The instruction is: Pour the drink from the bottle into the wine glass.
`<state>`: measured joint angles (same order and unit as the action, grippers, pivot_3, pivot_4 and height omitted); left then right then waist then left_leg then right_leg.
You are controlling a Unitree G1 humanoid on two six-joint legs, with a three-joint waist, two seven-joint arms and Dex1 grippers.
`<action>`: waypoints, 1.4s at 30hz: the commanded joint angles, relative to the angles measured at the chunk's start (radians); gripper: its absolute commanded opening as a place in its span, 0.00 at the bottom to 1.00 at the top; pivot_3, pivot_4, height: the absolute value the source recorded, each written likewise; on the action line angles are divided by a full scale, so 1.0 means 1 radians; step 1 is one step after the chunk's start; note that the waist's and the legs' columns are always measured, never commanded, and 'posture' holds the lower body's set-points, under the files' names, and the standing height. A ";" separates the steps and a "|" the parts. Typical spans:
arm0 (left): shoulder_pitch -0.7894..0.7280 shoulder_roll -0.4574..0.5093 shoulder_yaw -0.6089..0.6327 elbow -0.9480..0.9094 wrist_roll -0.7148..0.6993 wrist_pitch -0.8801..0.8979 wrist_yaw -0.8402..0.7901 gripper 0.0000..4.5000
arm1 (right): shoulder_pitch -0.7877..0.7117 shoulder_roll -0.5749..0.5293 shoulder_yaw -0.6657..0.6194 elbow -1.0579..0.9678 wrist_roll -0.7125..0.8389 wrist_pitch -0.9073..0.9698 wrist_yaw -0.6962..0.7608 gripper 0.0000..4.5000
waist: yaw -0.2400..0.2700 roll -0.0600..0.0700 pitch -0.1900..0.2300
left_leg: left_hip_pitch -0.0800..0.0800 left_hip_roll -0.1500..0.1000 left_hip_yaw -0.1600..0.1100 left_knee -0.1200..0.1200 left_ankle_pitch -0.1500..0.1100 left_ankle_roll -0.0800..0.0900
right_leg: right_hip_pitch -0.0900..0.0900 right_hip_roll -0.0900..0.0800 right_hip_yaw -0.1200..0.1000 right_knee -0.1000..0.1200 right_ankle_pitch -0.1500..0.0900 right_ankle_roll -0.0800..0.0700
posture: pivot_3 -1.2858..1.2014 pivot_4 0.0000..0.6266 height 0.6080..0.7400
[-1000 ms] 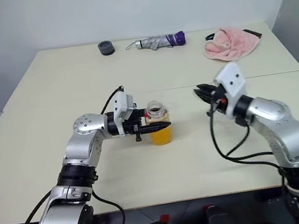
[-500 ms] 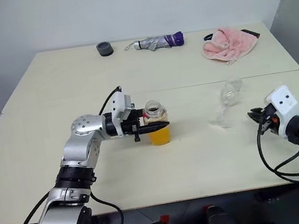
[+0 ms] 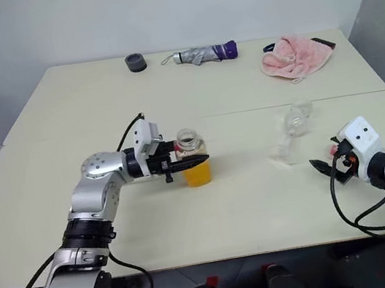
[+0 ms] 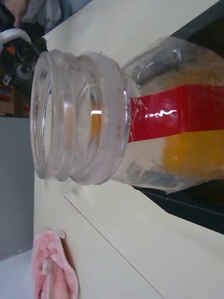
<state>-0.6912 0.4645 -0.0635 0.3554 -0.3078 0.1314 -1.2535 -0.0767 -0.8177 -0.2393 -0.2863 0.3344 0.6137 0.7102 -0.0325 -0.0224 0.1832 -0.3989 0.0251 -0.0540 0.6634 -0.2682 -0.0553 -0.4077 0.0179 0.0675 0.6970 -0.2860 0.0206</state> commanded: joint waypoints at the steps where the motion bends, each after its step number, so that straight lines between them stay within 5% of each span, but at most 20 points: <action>1: -0.004 0.023 0.066 -0.040 -0.032 0.005 0.043 0.39 | -0.020 -0.013 -0.036 -0.066 0.030 -0.007 0.014 1.00 | 0.000 0.000 0.000 | 0.000 0.000 0.000 0.000 0.000 0.000 | 0.000 0.000 0.000 0.000 0.000 0.000 | 0.52 0.24 1.00; 9: -0.003 0.076 0.203 0.032 -0.008 0.000 0.254 0.39 | -0.213 0.076 0.077 -0.290 0.277 0.165 0.017 1.00 | -0.003 0.000 0.000 | 0.001 0.002 -0.001 0.000 0.000 0.000 | 0.000 0.001 -0.001 0.000 0.000 0.000 | 0.52 0.24 1.00; 17: -0.011 0.130 0.320 0.164 0.056 -0.046 0.563 0.39 | -0.528 0.345 0.427 -0.126 0.125 0.102 -0.062 1.00 | -0.001 0.000 0.000 | 0.000 0.002 -0.002 0.001 0.000 0.000 | 0.000 0.000 -0.003 0.000 0.000 0.000 | 0.52 0.24 1.00; 22: -0.009 0.156 0.369 0.197 0.051 0.002 0.678 0.39 | -0.630 0.495 0.487 0.010 0.072 0.033 -0.078 1.00 | 0.003 -0.001 0.000 | -0.002 0.003 -0.004 0.001 0.000 0.000 | -0.002 -0.003 -0.004 0.000 0.000 0.000 | 0.52 0.24 1.00; 31: 0.004 0.150 0.367 0.248 0.058 0.004 0.753 0.39 | -0.665 0.556 0.570 0.081 -0.002 -0.013 -0.027 1.00 | 0.000 -0.002 -0.001 | -0.001 0.002 -0.004 0.001 0.000 0.000 | -0.001 -0.005 -0.005 0.001 0.000 0.000 | 0.52 0.24 1.00; 38: 0.032 0.122 0.371 0.224 0.044 -0.019 0.755 0.90 | -0.663 0.570 0.578 0.073 -0.027 -0.014 -0.017 1.00 | 0.000 -0.002 -0.001 | -0.001 0.002 -0.004 0.001 0.000 -0.001 | -0.001 -0.004 -0.005 0.002 0.000 -0.001 | 0.52 0.24 1.00; 40: 0.046 0.115 0.373 0.207 0.043 -0.023 0.761 1.00 | -0.656 0.566 0.579 0.062 -0.031 -0.010 -0.013 1.00 | 0.000 -0.002 -0.001 | -0.001 0.002 -0.004 0.001 0.000 -0.001 | -0.001 -0.004 -0.005 0.002 0.000 -0.001 | 0.52 0.24 1.00; 42: 0.068 0.106 0.374 0.181 0.042 -0.027 0.769 1.00 | -0.647 0.561 0.579 0.050 -0.035 -0.004 -0.007 1.00 | 0.000 -0.002 -0.001 | -0.001 0.002 -0.004 0.001 0.000 -0.001 | -0.001 -0.005 -0.005 0.001 0.000 -0.001 | 0.52 0.24 1.00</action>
<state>-0.6260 0.5656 0.2928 0.5862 -0.2562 0.1268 -0.4904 -0.7236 -0.2569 0.3382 -0.1897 0.2963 0.6189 0.6943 -0.0322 -0.0241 0.1827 -0.4000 0.0274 -0.0580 0.6641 -0.2679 -0.0559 -0.4091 0.0128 0.0624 0.6985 -0.2855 0.0199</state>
